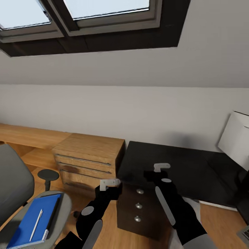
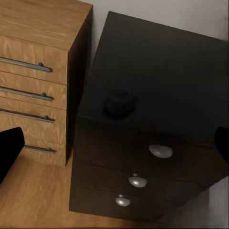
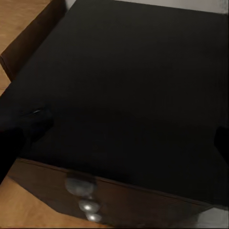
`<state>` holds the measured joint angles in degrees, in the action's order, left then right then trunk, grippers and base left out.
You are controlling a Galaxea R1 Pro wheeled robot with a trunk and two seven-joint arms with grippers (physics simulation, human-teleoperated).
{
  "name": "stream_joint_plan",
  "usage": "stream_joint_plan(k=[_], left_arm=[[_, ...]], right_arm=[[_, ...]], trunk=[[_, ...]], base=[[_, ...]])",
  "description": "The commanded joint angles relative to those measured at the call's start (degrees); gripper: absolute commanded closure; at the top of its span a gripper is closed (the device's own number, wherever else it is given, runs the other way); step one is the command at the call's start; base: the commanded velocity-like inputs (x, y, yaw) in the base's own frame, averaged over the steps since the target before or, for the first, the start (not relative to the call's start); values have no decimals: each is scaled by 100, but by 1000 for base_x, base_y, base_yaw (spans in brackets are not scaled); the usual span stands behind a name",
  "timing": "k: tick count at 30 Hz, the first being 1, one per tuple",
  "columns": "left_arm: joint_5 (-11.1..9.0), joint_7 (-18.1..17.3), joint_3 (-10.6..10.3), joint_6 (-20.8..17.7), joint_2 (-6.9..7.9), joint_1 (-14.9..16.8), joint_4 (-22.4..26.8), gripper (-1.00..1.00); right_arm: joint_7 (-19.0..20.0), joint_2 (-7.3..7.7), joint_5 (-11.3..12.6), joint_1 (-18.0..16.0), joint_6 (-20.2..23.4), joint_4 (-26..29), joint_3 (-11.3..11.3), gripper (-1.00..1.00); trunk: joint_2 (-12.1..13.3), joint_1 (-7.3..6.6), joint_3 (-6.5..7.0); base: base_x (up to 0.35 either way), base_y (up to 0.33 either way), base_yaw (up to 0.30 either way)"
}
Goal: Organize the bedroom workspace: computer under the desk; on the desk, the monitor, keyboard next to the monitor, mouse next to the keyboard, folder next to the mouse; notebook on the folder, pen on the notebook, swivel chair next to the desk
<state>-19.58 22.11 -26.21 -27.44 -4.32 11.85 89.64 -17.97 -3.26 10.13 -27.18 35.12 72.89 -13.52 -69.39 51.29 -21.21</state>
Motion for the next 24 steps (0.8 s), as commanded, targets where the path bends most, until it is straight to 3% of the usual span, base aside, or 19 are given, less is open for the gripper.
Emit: stream_joint_plan(k=[1, 16, 24], left_arm=[[-60, 56, -7, -15, 1, 3, 10, -100], [-55, 56, -7, -15, 1, 2, 10, -100], [-58, 56, -7, -15, 1, 3, 10, -100]], right_arm=[[-56, 1, 58, -6, 13, -10, -14, -100], [-49, 1, 65, -6, 12, -38, -19, -100], [-42, 1, 70, -6, 12, -38, -17, -100]], trunk=[[-5, -3, -7], [-5, -3, -10], [-5, -3, -12]], base=[[-331, -140, -295], [-272, -219, -289], [-294, -150, -66]])
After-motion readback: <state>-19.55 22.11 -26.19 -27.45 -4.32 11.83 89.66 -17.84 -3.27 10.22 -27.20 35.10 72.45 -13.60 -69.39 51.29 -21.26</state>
